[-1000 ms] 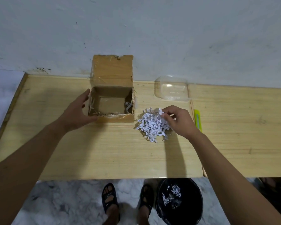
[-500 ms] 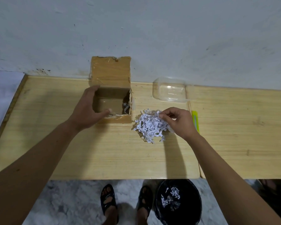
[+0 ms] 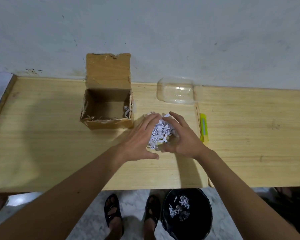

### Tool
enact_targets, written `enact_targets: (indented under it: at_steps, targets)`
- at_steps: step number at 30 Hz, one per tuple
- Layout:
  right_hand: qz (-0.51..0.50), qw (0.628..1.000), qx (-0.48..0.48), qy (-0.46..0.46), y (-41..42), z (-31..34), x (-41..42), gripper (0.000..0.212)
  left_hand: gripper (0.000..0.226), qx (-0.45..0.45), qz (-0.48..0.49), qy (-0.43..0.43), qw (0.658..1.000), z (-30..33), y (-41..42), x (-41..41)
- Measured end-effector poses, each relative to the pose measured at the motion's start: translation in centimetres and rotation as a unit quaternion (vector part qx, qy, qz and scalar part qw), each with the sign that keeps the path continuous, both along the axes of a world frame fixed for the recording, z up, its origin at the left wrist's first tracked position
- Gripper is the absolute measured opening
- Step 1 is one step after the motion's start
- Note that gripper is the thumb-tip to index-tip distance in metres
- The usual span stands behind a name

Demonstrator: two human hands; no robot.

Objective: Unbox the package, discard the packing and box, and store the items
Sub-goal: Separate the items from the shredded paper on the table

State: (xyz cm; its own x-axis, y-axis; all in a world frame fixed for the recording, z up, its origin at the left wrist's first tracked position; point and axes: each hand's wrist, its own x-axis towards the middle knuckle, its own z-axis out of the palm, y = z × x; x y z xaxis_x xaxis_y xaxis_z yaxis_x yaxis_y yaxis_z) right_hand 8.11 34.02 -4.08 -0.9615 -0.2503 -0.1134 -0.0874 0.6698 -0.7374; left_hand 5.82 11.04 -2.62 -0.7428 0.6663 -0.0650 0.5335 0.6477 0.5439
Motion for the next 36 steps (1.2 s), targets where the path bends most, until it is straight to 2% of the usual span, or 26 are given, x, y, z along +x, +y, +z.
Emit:
enact_targets:
  at_steps: [3,5,8,13,15,18,23,29,31,34,36]
  targets:
    - [0.02,0.999,0.025,-0.006,0.4,-2.0,-0.1,0.124,0.159,-0.057,0.007,0.004,0.998,-2.7,0.1,-0.4]
    - [0.022,0.999,0.038,-0.008,0.3,-2.9,-0.3,0.121,0.156,-0.063,0.015,-0.024,0.998,-3.7,0.3,-0.9]
    - [0.002,0.999,0.027,0.019,0.0,-2.8,-0.7,0.103,0.131,0.015,0.049,-0.06,0.997,-4.1,0.6,-1.7]
    - [-0.048,0.998,-0.026,0.018,-0.1,-1.4,-2.0,0.064,0.075,0.12,0.081,-0.052,0.988,-3.8,0.6,-3.4]
    - [-0.065,0.997,-0.03,0.011,0.1,-1.1,-2.6,0.055,0.063,0.143,0.106,-0.073,0.981,-3.4,1.0,-4.0]
    - [-0.088,0.995,-0.047,-0.016,0.4,-0.5,-3.8,0.053,0.051,0.165,0.141,-0.114,0.969,-3.5,1.9,-4.6]
    - [-0.094,0.992,-0.078,-0.032,1.1,-0.9,-5.9,0.044,0.05,0.181,0.22,-0.152,0.947,-4.2,3.6,-6.1]
    - [-0.069,0.997,-0.026,-0.01,1.5,-1.6,-7.0,0.029,0.052,0.177,0.264,-0.177,0.931,-5.5,3.7,-7.5]
    - [-0.061,0.998,-0.033,0.009,1.8,-1.9,-6.8,0.034,0.052,0.171,0.269,-0.174,0.932,-5.9,3.7,-7.6]
    - [-0.093,0.994,-0.029,0.039,2.3,-2.1,-5.7,0.066,0.052,0.173,0.275,-0.176,0.929,-6.2,3.7,-7.7]
    - [-0.115,0.99,-0.039,0.074,2.5,-1.5,-4.8,0.07,0.054,0.169,0.279,-0.177,0.929,-6.2,3.7,-7.7]
